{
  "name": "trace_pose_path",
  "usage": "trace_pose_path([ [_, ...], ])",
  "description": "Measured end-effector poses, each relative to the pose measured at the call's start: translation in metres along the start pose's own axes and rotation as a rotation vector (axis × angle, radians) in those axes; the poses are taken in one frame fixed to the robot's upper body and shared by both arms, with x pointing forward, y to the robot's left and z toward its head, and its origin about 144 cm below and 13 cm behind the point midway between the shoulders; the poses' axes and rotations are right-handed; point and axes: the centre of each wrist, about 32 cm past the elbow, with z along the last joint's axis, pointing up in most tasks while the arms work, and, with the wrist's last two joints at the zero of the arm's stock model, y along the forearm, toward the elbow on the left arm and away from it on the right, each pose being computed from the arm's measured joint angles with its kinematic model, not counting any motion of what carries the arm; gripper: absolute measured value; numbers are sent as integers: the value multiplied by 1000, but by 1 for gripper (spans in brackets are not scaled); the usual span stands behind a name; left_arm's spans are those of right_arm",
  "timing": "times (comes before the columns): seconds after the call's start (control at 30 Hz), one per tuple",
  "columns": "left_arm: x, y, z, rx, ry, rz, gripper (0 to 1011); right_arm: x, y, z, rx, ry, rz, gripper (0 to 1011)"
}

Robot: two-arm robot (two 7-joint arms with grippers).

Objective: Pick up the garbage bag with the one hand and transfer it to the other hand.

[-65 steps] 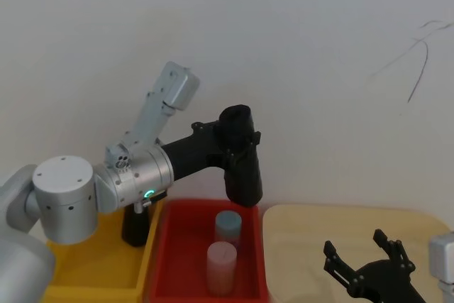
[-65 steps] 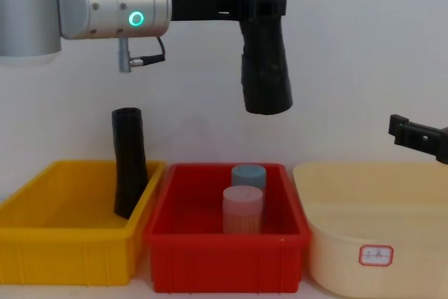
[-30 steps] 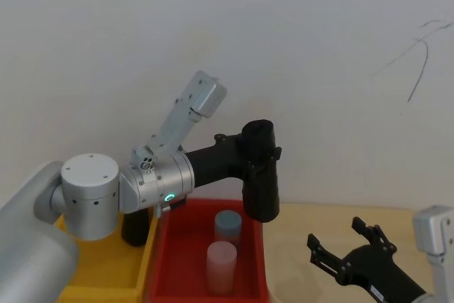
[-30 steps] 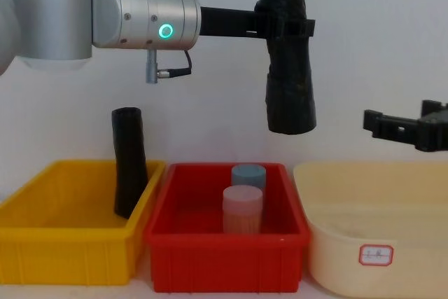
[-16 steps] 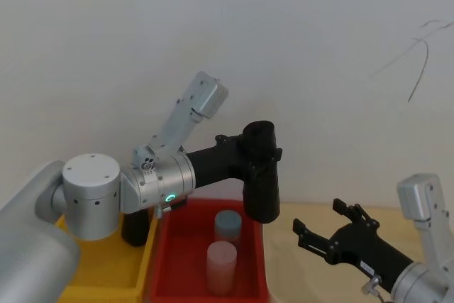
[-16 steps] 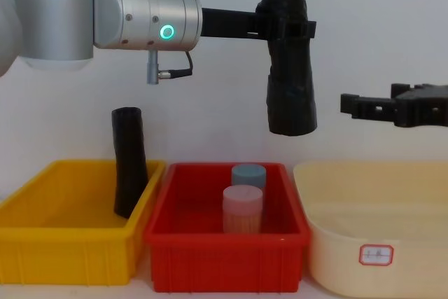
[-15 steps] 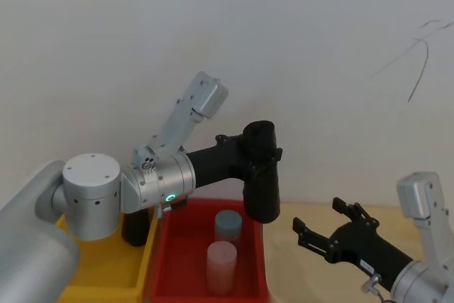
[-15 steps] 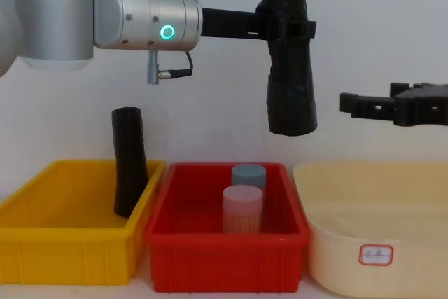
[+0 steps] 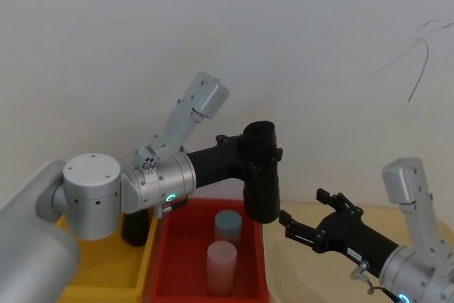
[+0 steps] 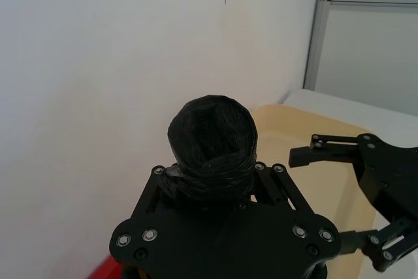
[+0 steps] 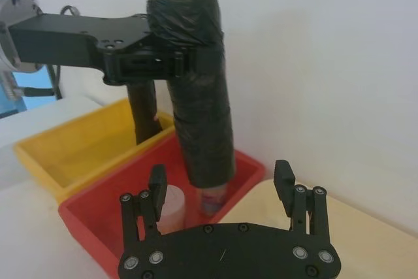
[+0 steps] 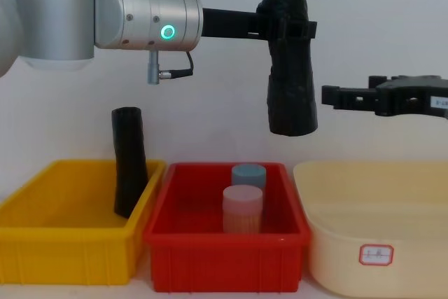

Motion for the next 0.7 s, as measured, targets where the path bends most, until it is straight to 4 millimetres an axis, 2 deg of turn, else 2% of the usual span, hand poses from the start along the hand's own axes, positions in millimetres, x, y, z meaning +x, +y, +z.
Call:
trace_pose_path([
  [0.7,0,0,0,0,0,0,393,-2,32,4,2,-20,76,1000],
])
